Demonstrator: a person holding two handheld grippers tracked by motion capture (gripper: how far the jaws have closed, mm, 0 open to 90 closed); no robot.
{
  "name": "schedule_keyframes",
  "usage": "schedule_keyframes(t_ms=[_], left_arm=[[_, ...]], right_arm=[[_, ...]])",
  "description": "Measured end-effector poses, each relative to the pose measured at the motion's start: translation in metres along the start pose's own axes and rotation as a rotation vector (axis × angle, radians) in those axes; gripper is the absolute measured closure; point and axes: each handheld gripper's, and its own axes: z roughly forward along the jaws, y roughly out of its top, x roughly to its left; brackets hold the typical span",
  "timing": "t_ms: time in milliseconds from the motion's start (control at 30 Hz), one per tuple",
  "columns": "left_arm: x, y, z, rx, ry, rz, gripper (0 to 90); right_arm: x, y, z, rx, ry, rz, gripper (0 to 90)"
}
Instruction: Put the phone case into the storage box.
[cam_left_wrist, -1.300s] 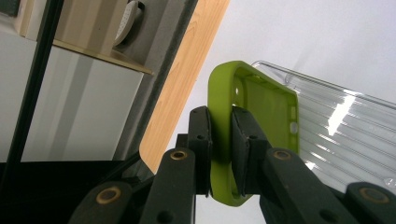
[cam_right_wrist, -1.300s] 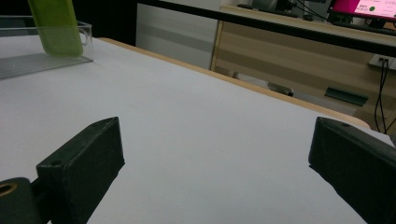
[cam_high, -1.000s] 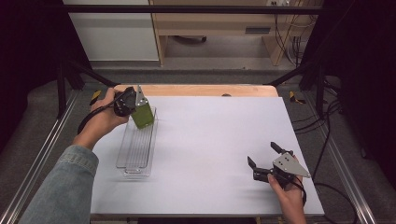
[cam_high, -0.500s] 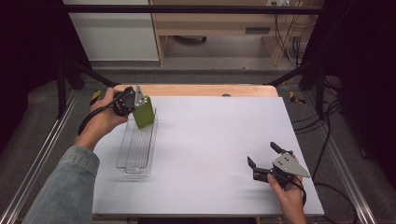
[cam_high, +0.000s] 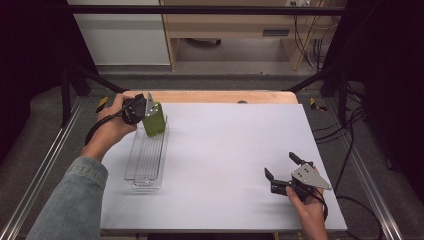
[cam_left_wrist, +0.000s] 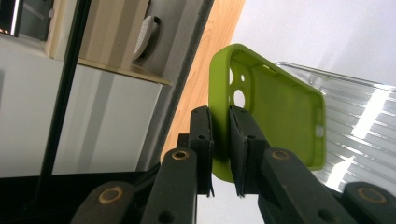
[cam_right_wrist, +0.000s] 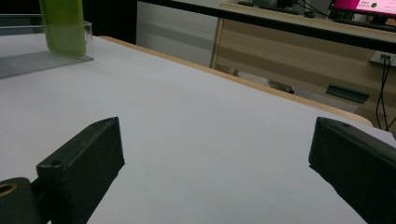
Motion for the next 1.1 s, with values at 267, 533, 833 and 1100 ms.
schedule_keyframes(t_ms=[267, 533, 833, 1100], left_arm=[[0.001, -0.002, 0.004, -0.005, 0.016, 0.004, 79.0], [0.003, -0.003, 0.009, -0.016, 0.031, 0.004, 78.7], [0.003, -0.002, 0.016, -0.012, 0.078, -0.021, 76.5], [0.000, -0.002, 0.017, -0.028, 0.132, -0.113, 53.7]], right_arm=[[0.000, 0.000, 0.000, 0.003, 0.002, 0.000, 3.4], [0.001, 0.000, 0.000, 0.005, 0.003, 0.002, 3.4], [0.001, -0.001, 0.001, 0.014, 0.002, 0.009, 3.5], [0.000, 0.000, 0.000, 0.011, 0.001, 0.009, 3.5]])
